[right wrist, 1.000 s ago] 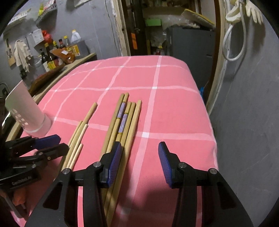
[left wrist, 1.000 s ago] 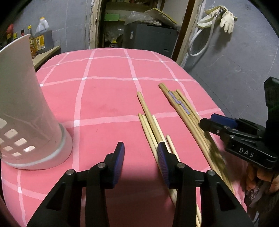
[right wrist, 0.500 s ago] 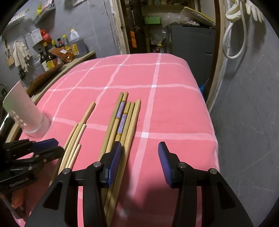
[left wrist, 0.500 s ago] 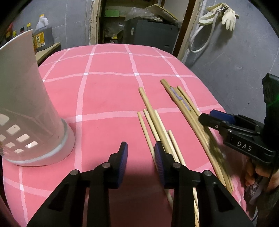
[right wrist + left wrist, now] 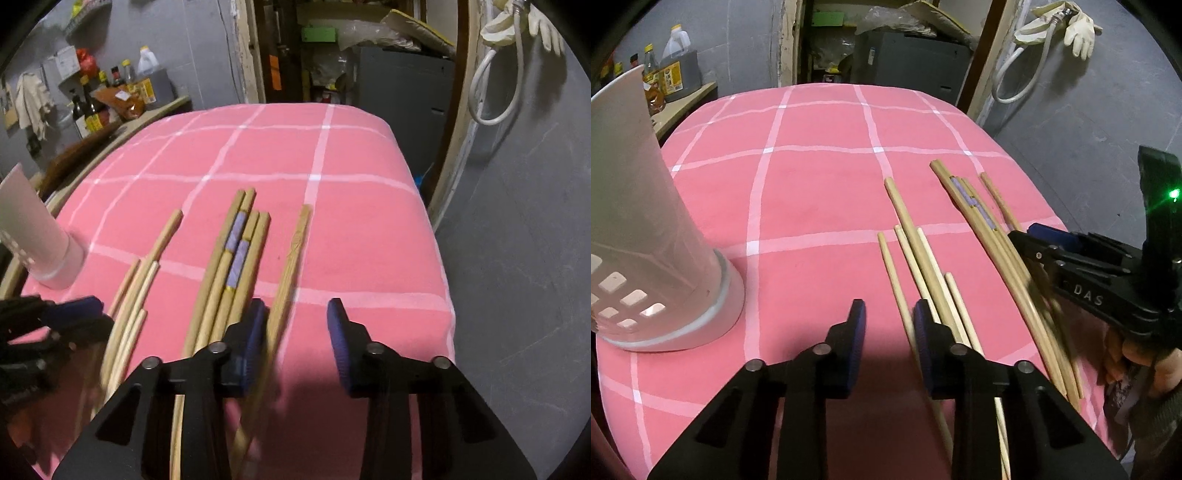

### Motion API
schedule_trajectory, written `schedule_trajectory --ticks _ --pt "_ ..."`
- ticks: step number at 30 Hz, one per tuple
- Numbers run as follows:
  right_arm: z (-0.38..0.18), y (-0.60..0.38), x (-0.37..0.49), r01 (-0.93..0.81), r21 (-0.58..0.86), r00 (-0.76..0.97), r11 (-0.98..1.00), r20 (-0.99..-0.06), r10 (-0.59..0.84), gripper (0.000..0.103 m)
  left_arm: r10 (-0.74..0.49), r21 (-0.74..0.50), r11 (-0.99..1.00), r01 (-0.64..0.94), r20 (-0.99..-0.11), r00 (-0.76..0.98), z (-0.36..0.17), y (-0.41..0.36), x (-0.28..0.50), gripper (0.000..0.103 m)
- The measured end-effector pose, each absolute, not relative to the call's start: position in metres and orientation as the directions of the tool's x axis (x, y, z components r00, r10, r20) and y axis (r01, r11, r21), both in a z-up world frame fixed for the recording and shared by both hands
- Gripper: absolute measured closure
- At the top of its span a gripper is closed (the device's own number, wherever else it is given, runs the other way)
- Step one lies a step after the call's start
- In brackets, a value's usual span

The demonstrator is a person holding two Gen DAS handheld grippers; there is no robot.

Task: Organize utensils
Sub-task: 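Close the left gripper on a wooden chopstick while the right gripper grasps another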

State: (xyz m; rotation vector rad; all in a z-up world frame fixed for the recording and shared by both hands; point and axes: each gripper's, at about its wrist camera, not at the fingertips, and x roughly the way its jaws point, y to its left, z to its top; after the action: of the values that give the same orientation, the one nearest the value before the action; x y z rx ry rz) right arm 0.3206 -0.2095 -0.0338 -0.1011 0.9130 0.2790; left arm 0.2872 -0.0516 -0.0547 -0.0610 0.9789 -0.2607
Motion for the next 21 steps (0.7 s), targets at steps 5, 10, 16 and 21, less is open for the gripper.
schedule_trajectory --ticks 5,10,16,21 --pt "-0.034 -0.205 0.324 -0.292 0.034 0.564 0.956 -0.801 0.201 0.075 -0.270 -0.197 0.961 0.195 -0.820 0.504 -0.055 -0.053 0.292 0.087" --pt "-0.034 -0.201 0.331 -0.291 0.045 0.548 0.956 -0.811 0.205 0.076 -0.269 -0.194 0.961 0.198 -0.828 0.491 -0.055 -0.057 0.297 0.087" --pt "-0.032 -0.212 0.335 -0.235 0.145 0.521 0.961 -0.816 0.251 0.095 -0.290 -0.236 0.957 0.171 -0.824 0.486 -0.056 -0.050 0.296 0.100" --pt "-0.029 -0.223 0.322 -0.200 0.250 0.532 0.947 -0.784 0.319 0.097 -0.316 -0.260 0.949 0.180 -0.800 0.509 -0.051 -0.043 0.284 0.100"
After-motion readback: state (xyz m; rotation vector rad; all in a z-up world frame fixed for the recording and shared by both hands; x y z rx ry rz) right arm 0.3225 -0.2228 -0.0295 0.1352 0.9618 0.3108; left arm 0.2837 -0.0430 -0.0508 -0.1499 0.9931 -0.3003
